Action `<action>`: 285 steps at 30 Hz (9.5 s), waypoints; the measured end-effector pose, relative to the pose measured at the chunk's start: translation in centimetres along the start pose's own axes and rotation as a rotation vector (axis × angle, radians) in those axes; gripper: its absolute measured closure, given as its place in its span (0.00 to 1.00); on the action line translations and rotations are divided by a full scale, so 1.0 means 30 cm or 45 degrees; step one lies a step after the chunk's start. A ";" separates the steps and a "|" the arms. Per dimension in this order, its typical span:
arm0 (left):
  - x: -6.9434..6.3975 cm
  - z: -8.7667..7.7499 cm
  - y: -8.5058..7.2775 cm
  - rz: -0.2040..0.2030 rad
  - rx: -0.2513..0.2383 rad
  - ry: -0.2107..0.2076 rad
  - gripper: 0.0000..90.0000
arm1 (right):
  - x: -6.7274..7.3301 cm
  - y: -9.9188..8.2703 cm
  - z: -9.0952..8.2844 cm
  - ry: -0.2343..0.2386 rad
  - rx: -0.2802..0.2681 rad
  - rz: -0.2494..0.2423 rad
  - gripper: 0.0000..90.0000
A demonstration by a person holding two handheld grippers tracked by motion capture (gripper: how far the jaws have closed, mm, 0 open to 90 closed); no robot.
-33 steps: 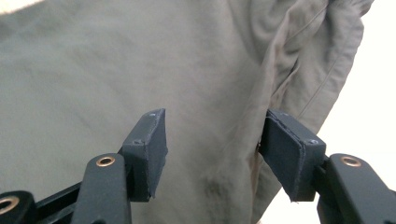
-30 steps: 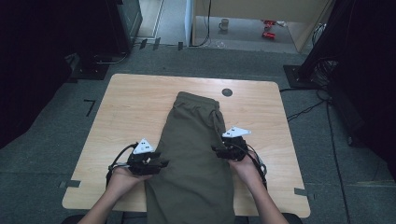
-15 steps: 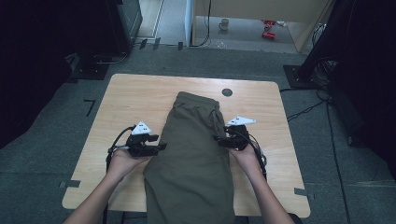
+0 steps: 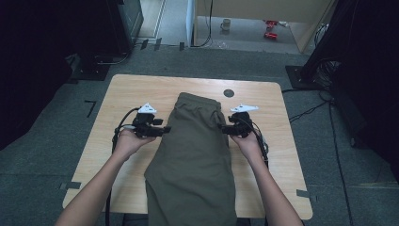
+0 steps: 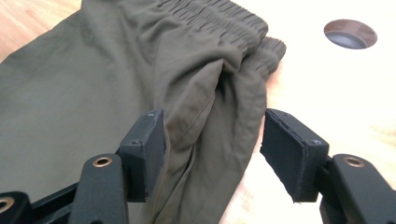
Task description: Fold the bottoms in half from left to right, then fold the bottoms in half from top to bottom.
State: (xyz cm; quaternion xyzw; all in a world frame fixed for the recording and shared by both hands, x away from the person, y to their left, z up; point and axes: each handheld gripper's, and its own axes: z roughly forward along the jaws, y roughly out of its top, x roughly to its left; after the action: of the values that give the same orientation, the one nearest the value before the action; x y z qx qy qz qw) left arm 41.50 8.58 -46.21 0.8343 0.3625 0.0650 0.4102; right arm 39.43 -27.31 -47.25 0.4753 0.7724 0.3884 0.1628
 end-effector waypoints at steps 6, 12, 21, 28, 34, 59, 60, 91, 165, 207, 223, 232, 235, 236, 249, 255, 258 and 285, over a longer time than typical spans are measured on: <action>0.040 0.046 0.048 0.000 0.034 0.001 0.50 | -0.016 0.044 0.029 -0.007 0.014 -0.003 0.41; 0.060 0.081 0.092 0.007 -0.027 0.012 0.52 | -0.034 0.092 0.051 0.004 0.002 0.012 0.41; 0.095 0.135 0.168 -0.036 -0.006 -0.002 0.51 | -0.077 0.130 0.107 0.030 -0.067 0.112 0.42; 0.133 0.180 0.185 -0.113 -0.043 0.009 0.51 | -0.053 0.169 0.160 0.017 -0.028 0.098 0.37; 0.139 0.244 0.160 -0.141 0.027 0.015 0.49 | -0.040 0.189 0.205 -0.006 -0.003 0.108 0.30; 0.108 0.341 0.123 -0.072 0.056 0.012 0.45 | -0.087 0.073 0.282 -0.066 0.079 0.072 0.41; 0.106 0.342 0.124 -0.070 0.056 0.016 0.46 | -0.085 0.066 0.281 -0.076 0.058 0.066 0.43; 0.088 0.319 0.144 -0.151 0.081 -0.022 0.89 | -0.107 0.101 0.256 -0.007 0.117 0.214 0.89; -0.083 -0.094 0.200 0.159 -0.234 -0.012 0.88 | 0.109 0.214 -0.115 -0.008 -0.244 -0.134 0.89; -0.301 -0.203 -0.164 0.211 -0.051 -0.215 0.64 | 0.284 -0.183 -0.261 0.137 -0.122 -0.238 0.77; -0.282 -0.301 -0.229 0.173 -0.089 -0.223 0.63 | 0.271 -0.263 -0.393 0.248 -0.156 -0.167 0.80; -0.226 -0.260 -0.213 0.123 -0.070 -0.168 0.72 | 0.224 -0.241 -0.348 0.215 -0.130 -0.132 0.87; -0.207 -0.238 -0.198 0.102 -0.062 -0.165 0.77 | 0.200 -0.216 -0.326 0.216 -0.133 -0.116 0.88; -0.202 -0.230 -0.192 0.098 -0.059 -0.168 0.80 | 0.192 -0.208 -0.317 0.222 -0.143 -0.112 0.88; -0.150 -0.099 -0.137 0.043 0.004 -0.180 0.97 | 0.129 -0.126 -0.125 0.215 -0.033 -0.108 0.98; -0.179 -0.064 -0.142 0.068 0.037 -0.219 1.00 | 0.107 -0.146 -0.059 0.287 0.049 -0.071 0.98; -0.197 -0.058 -0.152 0.084 0.058 -0.230 0.99 | 0.121 -0.149 -0.066 0.304 0.048 -0.088 0.97; -0.364 -0.151 -0.309 0.311 0.103 -0.211 0.53 | 0.267 -0.318 -0.202 0.475 0.117 -0.204 0.67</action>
State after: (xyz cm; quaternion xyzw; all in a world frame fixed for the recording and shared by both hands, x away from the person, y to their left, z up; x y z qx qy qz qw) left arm 26.59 7.99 -47.95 0.8906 0.2256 0.0308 0.3936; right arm 25.90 -25.46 -49.58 0.3391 0.8414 0.4201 0.0254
